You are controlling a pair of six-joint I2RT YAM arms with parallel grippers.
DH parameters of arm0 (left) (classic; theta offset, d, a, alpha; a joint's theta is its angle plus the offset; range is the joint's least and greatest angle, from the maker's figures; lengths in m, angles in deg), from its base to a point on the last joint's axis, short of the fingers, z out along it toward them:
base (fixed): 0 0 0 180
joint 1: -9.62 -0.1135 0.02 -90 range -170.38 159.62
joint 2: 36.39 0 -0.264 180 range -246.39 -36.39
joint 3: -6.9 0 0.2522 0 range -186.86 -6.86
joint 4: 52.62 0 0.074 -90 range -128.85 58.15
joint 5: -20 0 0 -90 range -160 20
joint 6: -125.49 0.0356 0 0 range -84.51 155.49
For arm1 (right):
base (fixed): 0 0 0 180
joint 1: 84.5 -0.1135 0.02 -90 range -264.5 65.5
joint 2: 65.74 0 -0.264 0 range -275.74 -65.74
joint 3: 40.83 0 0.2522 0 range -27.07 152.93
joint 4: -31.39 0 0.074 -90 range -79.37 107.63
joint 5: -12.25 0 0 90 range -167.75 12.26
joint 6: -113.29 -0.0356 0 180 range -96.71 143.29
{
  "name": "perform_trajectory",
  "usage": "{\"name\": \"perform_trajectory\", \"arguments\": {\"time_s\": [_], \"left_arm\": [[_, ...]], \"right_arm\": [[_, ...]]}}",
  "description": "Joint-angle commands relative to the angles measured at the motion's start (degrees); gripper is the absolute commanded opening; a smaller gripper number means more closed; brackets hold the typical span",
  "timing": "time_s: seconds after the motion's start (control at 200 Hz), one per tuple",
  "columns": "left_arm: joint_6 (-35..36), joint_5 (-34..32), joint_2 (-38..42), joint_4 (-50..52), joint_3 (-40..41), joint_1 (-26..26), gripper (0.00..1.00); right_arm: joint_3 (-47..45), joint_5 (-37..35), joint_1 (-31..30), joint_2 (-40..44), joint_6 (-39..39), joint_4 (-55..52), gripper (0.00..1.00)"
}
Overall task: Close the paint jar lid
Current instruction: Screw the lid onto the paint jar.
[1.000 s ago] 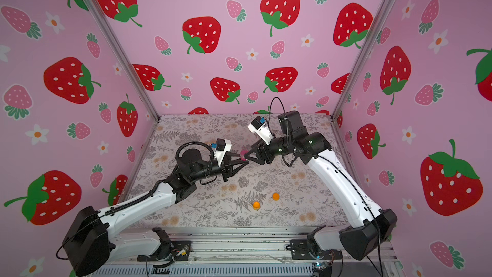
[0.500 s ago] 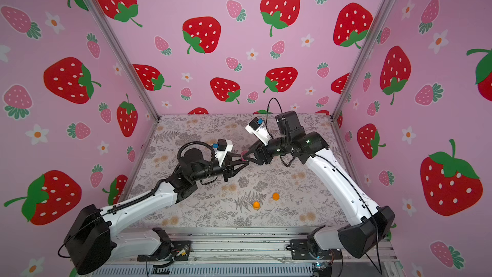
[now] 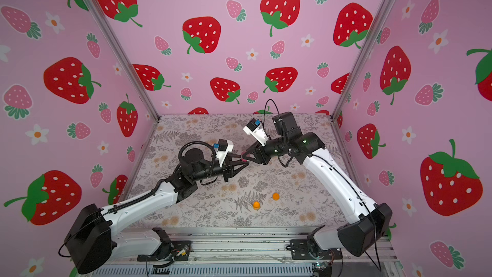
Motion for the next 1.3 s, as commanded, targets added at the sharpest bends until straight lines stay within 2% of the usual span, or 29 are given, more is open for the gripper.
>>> {"name": "perform_trajectory", "arguments": {"time_s": [0.0,0.11,0.21,0.37,0.47,0.58,0.615,0.675,0.73,0.835,0.885,1.001,1.126,1.196,1.291], "left_arm": [[0.57,-3.29,-0.12,-1.17,-3.44,0.13,0.21],[1.11,-10.18,-0.82,-1.46,-5.45,-0.02,0.2],[1.53,-15.42,-2.94,-1.49,-8.92,0.02,0.2],[1.52,-18.4,-8.14,-1.23,-14.78,0.03,0.19],[1.61,-18.82,-10.68,-0.62,-16.84,0.09,0.18],[1.64,-18.62,-11.1,-0.52,-16.32,0.04,0.18],[1.69,-18.38,-10.8,-0.52,-15.75,0.02,0.18],[1.41,-17.58,-10.16,-0.68,-14.5,-0.23,0.18],[1.23,-16.16,-9.16,-0.79,-12.99,-0.55,0.18],[1.22,-13.46,-6.62,-1.24,-9.78,-1.26,0.18],[1.22,-11.65,-5.52,-1.65,-8.21,-1.51,0.18],[1.56,-8.12,-3.02,-1.57,-5.53,-1.56,0.18],[1.47,-2.4,-0.54,-0.2,-4.06,-1.53,0.19],[1.8,0.74,0.81,1.71,-3.83,-1.31,0.19],[2.52,2.79,2.87,4.21,-3.22,-0.75,0.19]], "right_arm": [[-3.74,-0.47,-1.76,0.75,-3.27,4.23,0.29],[-9.13,-6.78,-4.42,2.75,-8.35,11.5,0.29],[-13.6,-15.44,-8.13,3.93,-13.7,18.51,0.28],[-14.97,-30.96,-12.88,2.39,-21.22,23.81,0.25],[-14.88,-35.26,-14.31,2.29,-23.52,25.48,0.27],[-14.43,-36.23,-14.6,3.58,-24.53,24.89,0.34],[-14.39,-36.3,-14.56,4.45,-24.31,24.48,0.35],[-14.24,-36.43,-14.52,6.14,-23.88,23.55,0.46],[-13.21,-35.99,-14.22,7.7,-22.88,21.11,0.51],[-10.52,-32.51,-12.12,10.54,-21.5,16.16,0.76],[-8.92,-30.24,-10.56,11.41,-21.12,13.75,0.81],[-5.07,-21.78,-5.5,11.96,-20.03,8.66,0.86],[0.59,-16.27,-1.92,9.89,-13.62,0.92,0.87],[3.38,-10.87,-0.59,8.08,-8.58,-3.0,0.85],[5.74,-7.12,-0.33,5.93,-1.9,-6.81,0.8]]}}
